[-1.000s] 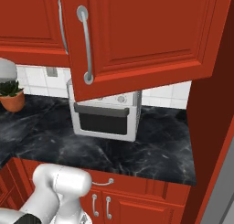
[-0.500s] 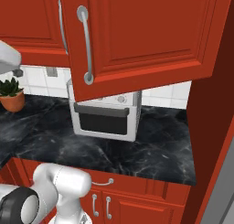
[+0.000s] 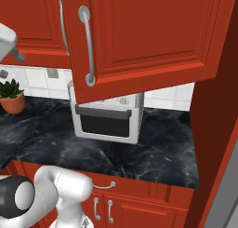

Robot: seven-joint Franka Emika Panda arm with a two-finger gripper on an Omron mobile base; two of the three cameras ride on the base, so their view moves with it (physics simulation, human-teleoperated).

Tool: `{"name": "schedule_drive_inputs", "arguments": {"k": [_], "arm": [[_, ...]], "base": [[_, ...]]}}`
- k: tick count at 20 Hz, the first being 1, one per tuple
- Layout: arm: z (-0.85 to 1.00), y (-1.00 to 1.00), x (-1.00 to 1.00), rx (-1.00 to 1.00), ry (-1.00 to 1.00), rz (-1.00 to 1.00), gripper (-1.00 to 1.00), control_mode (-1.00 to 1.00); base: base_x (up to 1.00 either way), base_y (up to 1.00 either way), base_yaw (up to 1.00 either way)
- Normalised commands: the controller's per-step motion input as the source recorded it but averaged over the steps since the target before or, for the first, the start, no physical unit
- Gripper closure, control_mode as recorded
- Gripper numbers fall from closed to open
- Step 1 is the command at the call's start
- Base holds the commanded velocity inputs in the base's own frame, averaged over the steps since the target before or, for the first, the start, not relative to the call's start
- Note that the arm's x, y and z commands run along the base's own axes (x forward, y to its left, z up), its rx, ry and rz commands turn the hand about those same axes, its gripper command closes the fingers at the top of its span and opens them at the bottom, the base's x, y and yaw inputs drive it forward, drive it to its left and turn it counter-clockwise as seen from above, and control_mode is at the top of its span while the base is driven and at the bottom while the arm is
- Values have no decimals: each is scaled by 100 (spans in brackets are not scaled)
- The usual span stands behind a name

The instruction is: Pick the soap dispenser and sponge from the cabinet and place them on the counter.

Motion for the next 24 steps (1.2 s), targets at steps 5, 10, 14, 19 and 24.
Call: {"name": "schedule_drive_inputs", "arguments": {"k": [5,10,14,19,24], "arm": [[0,0,33,-26,6,-2,-100,-100],[0,0,25,-24,11,0,-100,-100],[0,0,24,-18,12,0,-100,-100],[0,-5,37,-9,16,0,-100,-100],[0,-15,33,-10,18,-5,-100,-100]], "base": [[0,0,0],[0,0,0],[0,0,0],[0,0,0],[0,0,0]]}}
